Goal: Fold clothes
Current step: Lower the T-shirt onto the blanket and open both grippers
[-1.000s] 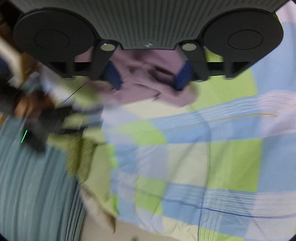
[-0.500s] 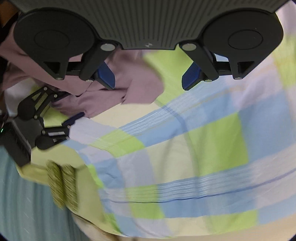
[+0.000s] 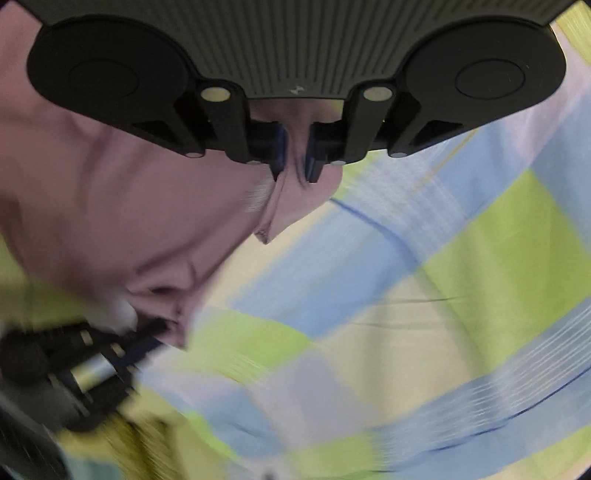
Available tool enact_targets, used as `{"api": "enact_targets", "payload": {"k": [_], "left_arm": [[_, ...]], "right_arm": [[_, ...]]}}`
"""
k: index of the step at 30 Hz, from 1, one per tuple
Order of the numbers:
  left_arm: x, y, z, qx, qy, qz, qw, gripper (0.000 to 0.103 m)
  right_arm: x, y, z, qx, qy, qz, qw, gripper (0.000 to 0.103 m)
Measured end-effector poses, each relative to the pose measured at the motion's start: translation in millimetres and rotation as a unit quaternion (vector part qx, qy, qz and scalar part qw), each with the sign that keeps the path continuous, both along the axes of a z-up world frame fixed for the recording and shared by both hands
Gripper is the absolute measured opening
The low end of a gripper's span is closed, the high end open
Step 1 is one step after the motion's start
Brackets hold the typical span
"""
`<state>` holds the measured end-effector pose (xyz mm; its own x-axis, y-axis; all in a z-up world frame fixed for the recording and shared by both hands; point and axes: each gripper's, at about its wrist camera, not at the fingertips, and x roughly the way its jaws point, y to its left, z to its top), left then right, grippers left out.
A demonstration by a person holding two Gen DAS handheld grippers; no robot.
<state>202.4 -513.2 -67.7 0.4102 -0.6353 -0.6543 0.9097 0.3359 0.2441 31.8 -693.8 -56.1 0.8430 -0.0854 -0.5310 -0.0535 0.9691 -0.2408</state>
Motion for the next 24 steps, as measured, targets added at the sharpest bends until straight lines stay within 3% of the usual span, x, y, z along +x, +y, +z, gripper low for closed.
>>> {"api": "enact_targets", "payload": {"k": [3, 9, 10, 12, 14, 17, 19, 24], "left_arm": [[44, 19, 2, -0.046, 0.021, 0.104, 0.9933, 0.007], [83, 40, -26, -0.039, 0.017, 0.190, 0.9809, 0.007], [87, 46, -29, -0.047, 0.028, 0.197, 0.9788, 0.007], [91, 55, -33, -0.058, 0.044, 0.207, 0.9756, 0.008], [81, 69, -30, -0.081, 0.062, 0.201, 0.9743, 0.012], [52, 92, -20, -0.106, 0.074, 0.174, 0.9763, 0.030], [31, 106, -14, -0.115, 0.080, 0.162, 0.9769, 0.033], [-66, 164, 4, -0.130, 0.130, 0.123, 0.9753, 0.050]], "right_arm": [[27, -19, 8, -0.012, -0.015, -0.039, 0.999, 0.002], [77, -53, -19, -0.012, 0.020, -0.130, 0.991, 0.002], [78, -56, -26, -0.018, 0.024, -0.148, 0.989, 0.006], [76, -61, -31, -0.007, 0.018, -0.165, 0.986, 0.026], [59, -63, -25, 0.023, -0.008, -0.177, 0.984, 0.027], [31, -59, -17, 0.064, -0.020, -0.175, 0.982, 0.032], [-1, -46, -10, 0.103, -0.020, -0.166, 0.981, 0.034], [-98, 12, 7, 0.177, -0.015, -0.121, 0.977, 0.041]]}}
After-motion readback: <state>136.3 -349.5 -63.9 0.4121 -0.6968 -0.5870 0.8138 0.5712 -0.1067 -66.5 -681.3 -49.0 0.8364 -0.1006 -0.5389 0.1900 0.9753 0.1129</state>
